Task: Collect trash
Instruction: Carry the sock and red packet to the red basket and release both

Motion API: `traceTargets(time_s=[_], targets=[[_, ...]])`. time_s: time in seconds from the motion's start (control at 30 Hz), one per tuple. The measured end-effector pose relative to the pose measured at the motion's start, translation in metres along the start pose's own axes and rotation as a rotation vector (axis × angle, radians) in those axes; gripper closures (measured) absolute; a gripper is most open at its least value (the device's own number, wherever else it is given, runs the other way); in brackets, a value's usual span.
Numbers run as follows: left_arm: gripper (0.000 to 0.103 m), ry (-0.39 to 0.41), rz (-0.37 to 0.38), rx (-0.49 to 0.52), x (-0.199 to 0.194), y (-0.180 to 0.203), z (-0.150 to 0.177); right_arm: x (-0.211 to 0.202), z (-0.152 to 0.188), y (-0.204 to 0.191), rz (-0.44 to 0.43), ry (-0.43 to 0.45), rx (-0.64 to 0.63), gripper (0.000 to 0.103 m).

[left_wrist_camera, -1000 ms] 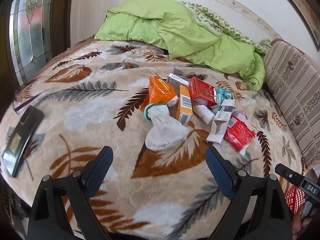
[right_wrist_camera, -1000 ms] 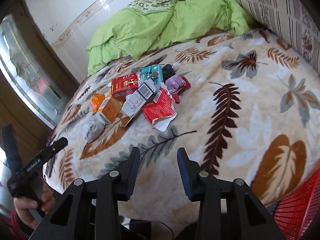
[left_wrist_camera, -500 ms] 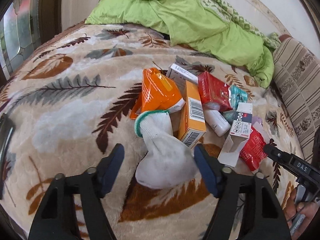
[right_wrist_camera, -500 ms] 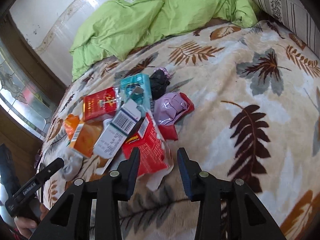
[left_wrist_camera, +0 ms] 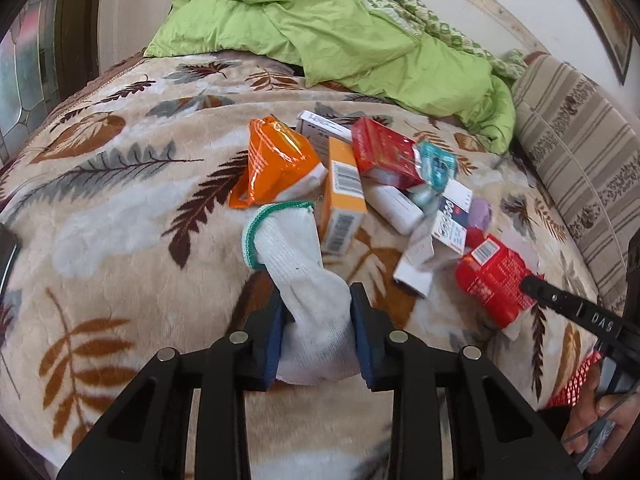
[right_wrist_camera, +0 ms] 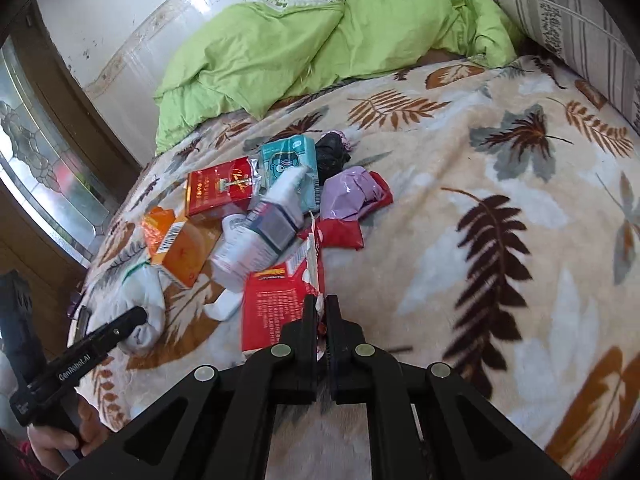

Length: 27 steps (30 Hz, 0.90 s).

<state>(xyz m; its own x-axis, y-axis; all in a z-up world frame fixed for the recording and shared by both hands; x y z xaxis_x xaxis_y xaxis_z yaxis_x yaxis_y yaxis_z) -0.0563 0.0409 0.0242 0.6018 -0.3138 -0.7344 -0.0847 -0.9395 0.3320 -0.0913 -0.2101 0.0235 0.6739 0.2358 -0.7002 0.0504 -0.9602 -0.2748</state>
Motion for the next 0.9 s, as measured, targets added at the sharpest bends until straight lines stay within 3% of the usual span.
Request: traceTargets(time_s=[0.4,0.9], targets=[[0.073,0.019,0.099,0.139,-0.039,0.054,0.031,-0.052,0.027,-0.001,-0.002,0.048,0.012,0.099],[0.073,0.004,0.170,0.266,-0.050,0.115,0.051,-0.102,0.044,0.030,0.049,0.103,0.080,0.099]])
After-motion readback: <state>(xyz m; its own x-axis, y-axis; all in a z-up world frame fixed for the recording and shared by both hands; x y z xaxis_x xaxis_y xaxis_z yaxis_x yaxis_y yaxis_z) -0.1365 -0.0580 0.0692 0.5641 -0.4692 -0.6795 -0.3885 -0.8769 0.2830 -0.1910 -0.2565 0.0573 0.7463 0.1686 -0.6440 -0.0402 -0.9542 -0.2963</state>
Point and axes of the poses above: each gripper's, at about its wrist camera, not at the fingertips, and x roughly the way its jaws point, y to its right, z to its underside, the point moved 3 cm from there along x, roughly the way its jaws point, and after that the axes turned 10 degrees about -x, right-handed, at the moved point
